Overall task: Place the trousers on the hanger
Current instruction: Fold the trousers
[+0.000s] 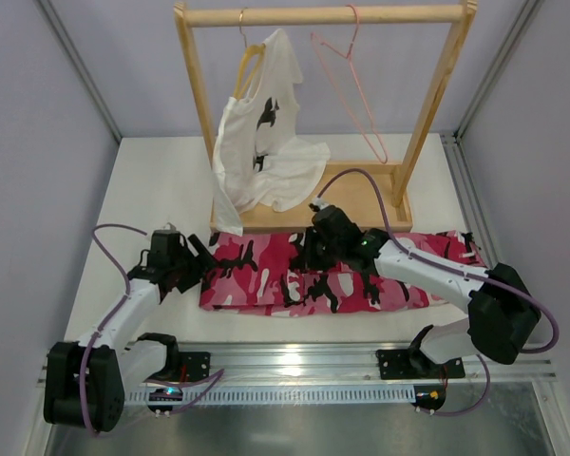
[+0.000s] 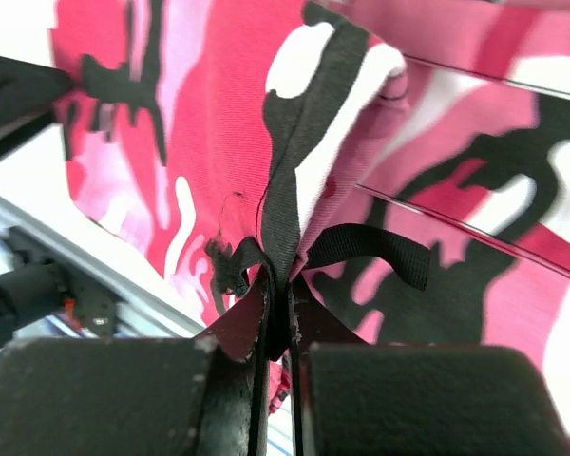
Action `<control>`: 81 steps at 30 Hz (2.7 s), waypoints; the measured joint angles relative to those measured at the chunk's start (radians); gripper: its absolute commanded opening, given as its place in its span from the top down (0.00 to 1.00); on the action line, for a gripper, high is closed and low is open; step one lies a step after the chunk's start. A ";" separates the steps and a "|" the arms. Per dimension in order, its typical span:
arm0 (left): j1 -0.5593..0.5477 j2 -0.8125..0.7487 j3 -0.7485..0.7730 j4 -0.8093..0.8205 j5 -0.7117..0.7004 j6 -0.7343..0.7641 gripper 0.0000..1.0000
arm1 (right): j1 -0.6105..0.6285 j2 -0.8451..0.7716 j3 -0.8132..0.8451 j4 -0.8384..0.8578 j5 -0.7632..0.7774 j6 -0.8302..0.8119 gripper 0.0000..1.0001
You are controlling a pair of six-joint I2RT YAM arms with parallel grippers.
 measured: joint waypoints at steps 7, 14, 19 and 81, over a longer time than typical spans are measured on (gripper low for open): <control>0.000 0.011 0.000 0.017 0.000 0.000 0.21 | 0.000 0.074 0.011 -0.119 0.047 -0.044 0.96; 0.000 0.016 -0.007 0.021 0.000 0.000 0.23 | 0.000 0.126 -0.030 -0.066 -0.002 -0.101 0.40; 0.000 0.030 -0.007 0.028 0.005 0.001 0.25 | 0.000 0.037 -0.119 0.015 -0.060 -0.106 0.27; 0.217 0.028 0.161 -0.159 0.070 0.092 0.29 | 0.013 -0.271 -0.046 -0.229 0.181 -0.048 0.96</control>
